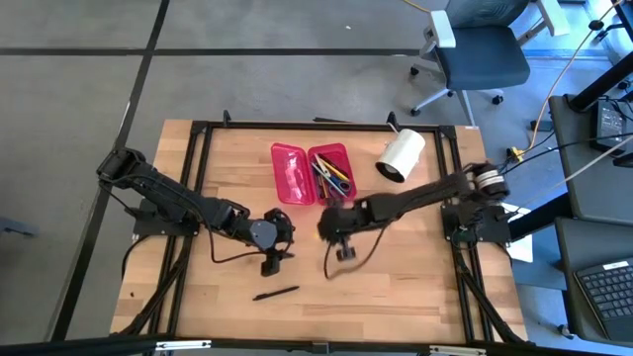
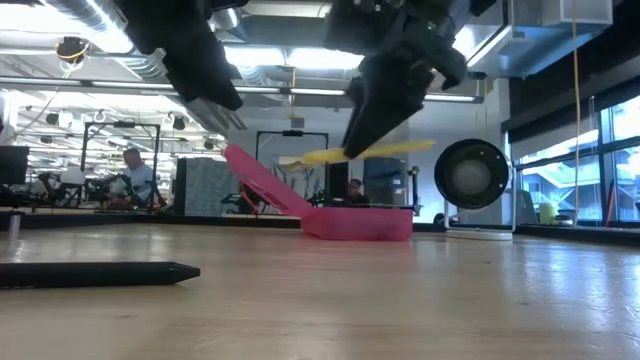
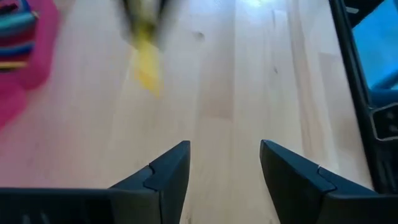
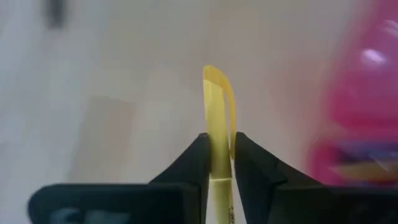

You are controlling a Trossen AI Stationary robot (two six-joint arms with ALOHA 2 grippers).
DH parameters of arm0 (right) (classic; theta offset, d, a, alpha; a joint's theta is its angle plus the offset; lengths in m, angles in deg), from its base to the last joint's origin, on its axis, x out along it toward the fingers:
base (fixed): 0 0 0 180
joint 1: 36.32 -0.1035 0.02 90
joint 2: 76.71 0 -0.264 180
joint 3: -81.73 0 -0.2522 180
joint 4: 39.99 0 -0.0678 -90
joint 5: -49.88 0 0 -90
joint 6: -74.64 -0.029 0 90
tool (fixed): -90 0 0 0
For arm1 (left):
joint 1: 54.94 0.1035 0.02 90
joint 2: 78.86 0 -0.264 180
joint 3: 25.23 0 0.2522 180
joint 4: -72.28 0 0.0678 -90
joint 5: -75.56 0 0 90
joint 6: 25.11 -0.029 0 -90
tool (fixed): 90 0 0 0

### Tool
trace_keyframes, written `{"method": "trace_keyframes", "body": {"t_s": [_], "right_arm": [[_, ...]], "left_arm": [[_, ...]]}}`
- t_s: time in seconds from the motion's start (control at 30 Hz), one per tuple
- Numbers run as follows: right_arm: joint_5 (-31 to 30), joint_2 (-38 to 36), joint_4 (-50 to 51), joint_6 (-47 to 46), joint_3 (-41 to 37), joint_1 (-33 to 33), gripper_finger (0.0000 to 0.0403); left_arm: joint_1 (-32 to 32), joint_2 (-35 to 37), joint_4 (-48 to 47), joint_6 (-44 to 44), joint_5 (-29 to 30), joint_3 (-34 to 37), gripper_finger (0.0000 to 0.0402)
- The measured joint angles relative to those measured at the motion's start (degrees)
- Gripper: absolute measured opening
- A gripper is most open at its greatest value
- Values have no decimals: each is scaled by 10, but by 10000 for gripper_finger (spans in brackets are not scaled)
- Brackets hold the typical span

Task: Pick & place school supplies into a supply box
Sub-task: Put the yellow pen into the red supply box

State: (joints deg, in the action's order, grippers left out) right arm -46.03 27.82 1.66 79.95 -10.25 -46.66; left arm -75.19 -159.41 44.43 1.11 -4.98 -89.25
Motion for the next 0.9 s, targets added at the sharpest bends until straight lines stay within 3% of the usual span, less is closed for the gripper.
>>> {"method": "trace_keyframes", "body": {"t_s": [0.23,0.4,0.67,0.9], "right_arm": [[-96,-53,78,-78,0,54,68],[-83,-54,46,-55,-1,122,65],[-66,-52,-139,-97,-81,244,68],[-66,-51,-310,-154,-166,284,69]], "left_arm": [[-3,0,-27,2,-43,0,186],[-7,0,-36,1,-19,0,186],[-22,0,-42,0,19,0,187],[-30,0,-42,-4,54,0,186]]}}
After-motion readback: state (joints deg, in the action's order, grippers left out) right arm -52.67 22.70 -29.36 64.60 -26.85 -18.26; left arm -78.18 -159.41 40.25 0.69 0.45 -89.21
